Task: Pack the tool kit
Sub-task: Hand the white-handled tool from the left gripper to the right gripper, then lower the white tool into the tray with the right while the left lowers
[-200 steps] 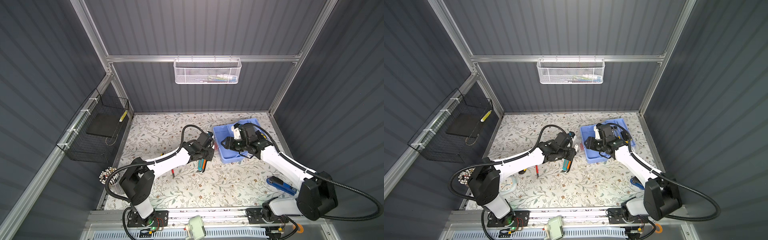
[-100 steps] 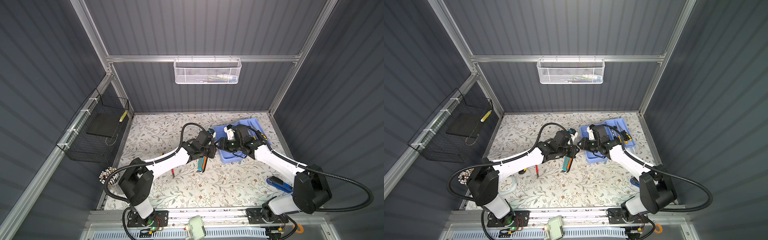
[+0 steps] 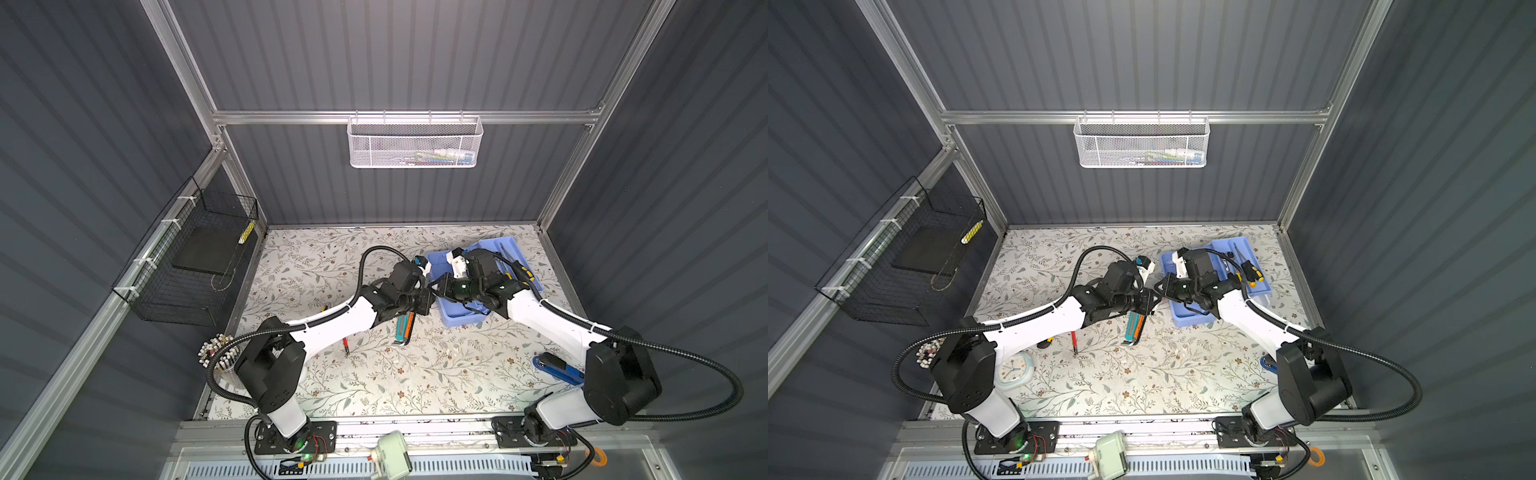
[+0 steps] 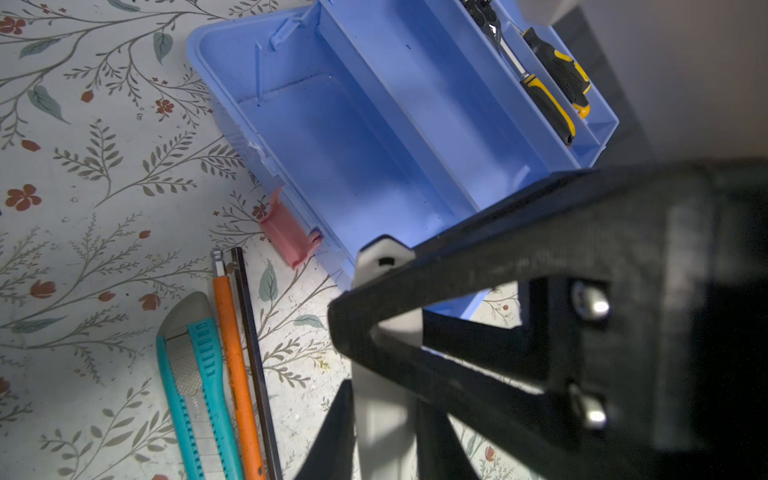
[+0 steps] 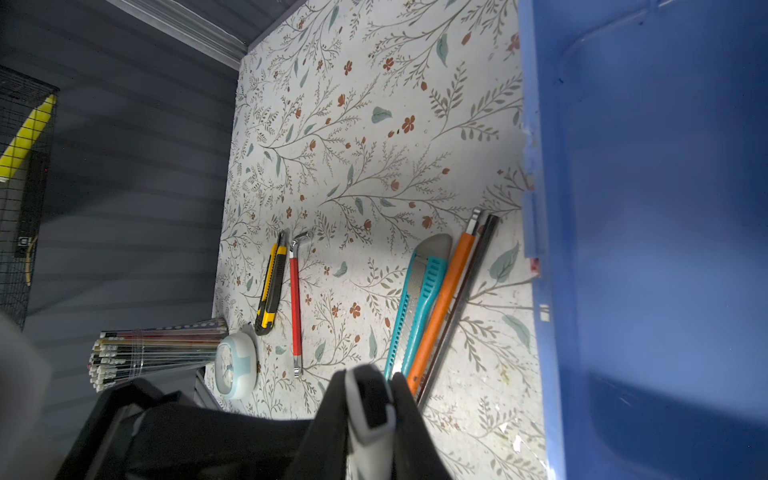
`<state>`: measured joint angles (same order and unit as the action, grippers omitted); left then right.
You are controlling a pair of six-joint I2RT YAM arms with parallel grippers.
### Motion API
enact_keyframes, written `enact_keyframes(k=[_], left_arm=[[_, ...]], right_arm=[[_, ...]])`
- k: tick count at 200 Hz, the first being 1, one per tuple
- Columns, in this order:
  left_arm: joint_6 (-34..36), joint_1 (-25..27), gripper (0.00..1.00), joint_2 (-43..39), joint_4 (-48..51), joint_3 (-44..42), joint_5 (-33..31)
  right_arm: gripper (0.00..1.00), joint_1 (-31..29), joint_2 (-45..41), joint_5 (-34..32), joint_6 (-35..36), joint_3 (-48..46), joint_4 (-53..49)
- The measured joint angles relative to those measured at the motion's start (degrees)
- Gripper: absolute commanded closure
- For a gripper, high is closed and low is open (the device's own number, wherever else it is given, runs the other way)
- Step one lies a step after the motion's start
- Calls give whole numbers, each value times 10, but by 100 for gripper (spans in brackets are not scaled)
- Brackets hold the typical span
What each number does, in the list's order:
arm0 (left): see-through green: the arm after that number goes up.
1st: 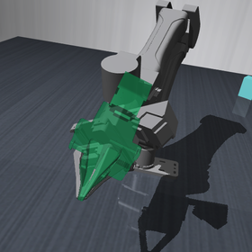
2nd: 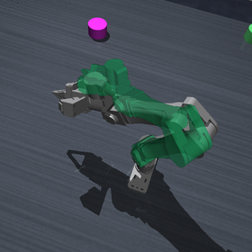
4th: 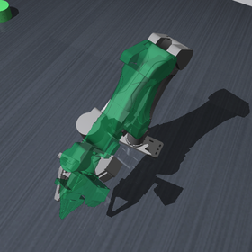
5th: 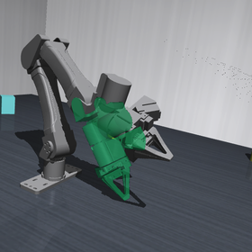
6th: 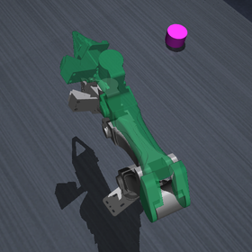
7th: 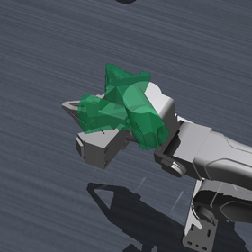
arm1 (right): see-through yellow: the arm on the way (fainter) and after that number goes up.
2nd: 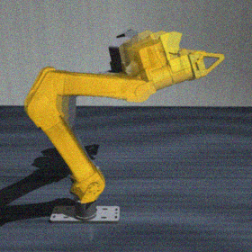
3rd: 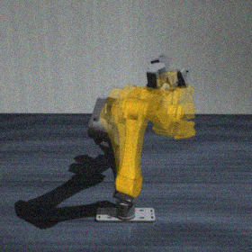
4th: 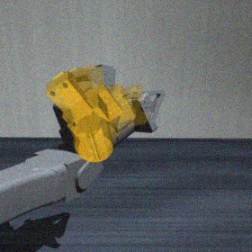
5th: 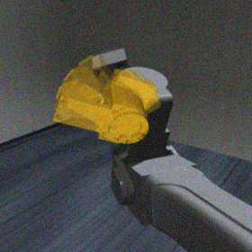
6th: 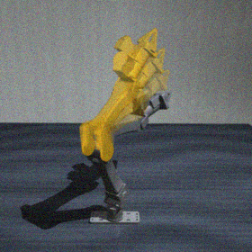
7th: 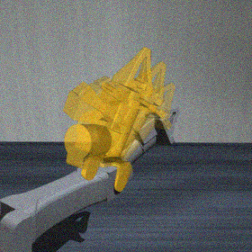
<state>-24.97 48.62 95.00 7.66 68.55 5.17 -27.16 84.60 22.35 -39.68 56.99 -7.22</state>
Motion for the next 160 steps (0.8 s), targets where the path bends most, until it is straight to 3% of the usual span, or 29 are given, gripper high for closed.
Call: enact_keyframes(k=[41, 68, 94, 128, 160], left_arm=[[-17, -3, 66, -6, -16, -11, 5], [-26, -3, 20, -6, -13, -14, 1], [-32, -7, 4, -8, -7, -15, -17], [-32, -11, 0, -44, 13, -40, -56], [-31, -21, 0, -54, 54, -48, -90]], right_arm=[[95, 0, 0, 2, 2, 0, 0], [96, 2, -2, -5, 17, 6, -18], [97, 9, -2, -26, 59, 47, -80], [96, 47, -5, -82, 138, 110, -172], [95, 88, -1, -177, 220, 159, -253]])
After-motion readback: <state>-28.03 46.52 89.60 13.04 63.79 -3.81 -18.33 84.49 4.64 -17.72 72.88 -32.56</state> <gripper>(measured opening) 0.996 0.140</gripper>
